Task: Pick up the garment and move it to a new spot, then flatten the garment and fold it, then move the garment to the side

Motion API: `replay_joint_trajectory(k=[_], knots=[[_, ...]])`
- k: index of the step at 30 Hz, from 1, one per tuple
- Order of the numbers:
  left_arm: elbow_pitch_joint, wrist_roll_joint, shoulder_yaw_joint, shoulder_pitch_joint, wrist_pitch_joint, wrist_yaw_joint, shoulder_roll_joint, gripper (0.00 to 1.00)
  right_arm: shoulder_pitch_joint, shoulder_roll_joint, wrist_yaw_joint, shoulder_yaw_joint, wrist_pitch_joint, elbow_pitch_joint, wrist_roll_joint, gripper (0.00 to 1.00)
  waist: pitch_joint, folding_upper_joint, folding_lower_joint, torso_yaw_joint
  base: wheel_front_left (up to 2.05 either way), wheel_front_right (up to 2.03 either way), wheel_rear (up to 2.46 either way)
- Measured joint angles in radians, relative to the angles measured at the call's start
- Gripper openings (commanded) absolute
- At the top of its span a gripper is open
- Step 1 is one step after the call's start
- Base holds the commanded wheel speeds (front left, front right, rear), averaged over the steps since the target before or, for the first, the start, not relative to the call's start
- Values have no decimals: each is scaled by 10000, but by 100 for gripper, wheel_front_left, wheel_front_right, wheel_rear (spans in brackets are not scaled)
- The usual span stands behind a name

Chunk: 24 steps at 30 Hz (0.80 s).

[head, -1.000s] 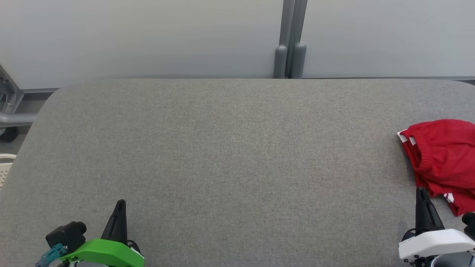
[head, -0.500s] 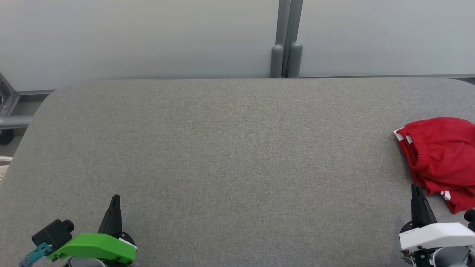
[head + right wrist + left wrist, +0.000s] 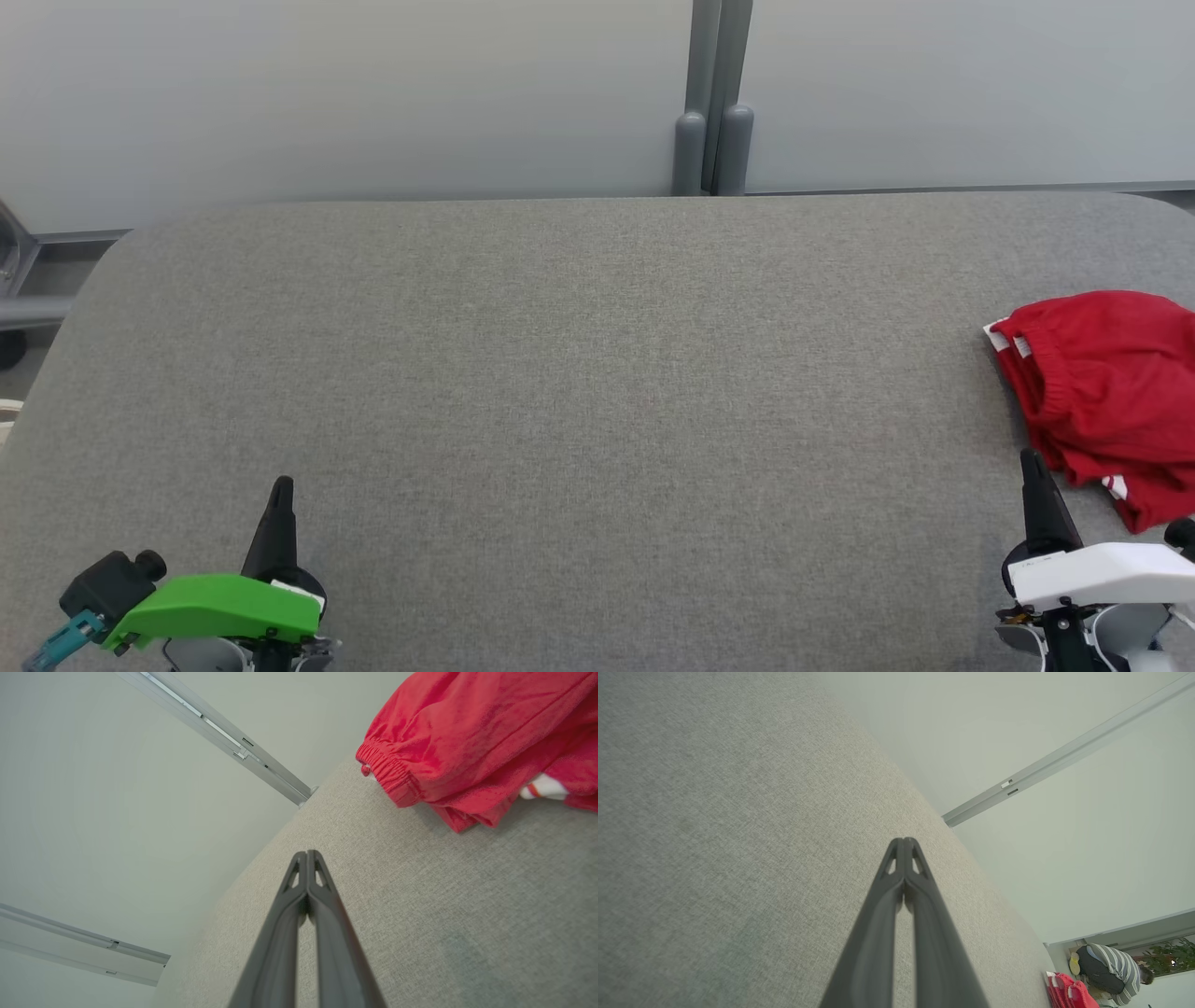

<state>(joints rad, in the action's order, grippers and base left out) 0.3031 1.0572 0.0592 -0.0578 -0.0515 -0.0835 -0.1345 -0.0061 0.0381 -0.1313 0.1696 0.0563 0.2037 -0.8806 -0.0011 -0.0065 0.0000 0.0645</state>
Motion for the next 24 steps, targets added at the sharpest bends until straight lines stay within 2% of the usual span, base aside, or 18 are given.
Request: replay_joint_trajectory(k=[24], knots=[[-146, 2034, -660, -212, 650, -169, 313, 0, -399, 35, 8, -215, -629, 174, -2744, 0, 13, 0, 0, -198, 0, 0, 0]])
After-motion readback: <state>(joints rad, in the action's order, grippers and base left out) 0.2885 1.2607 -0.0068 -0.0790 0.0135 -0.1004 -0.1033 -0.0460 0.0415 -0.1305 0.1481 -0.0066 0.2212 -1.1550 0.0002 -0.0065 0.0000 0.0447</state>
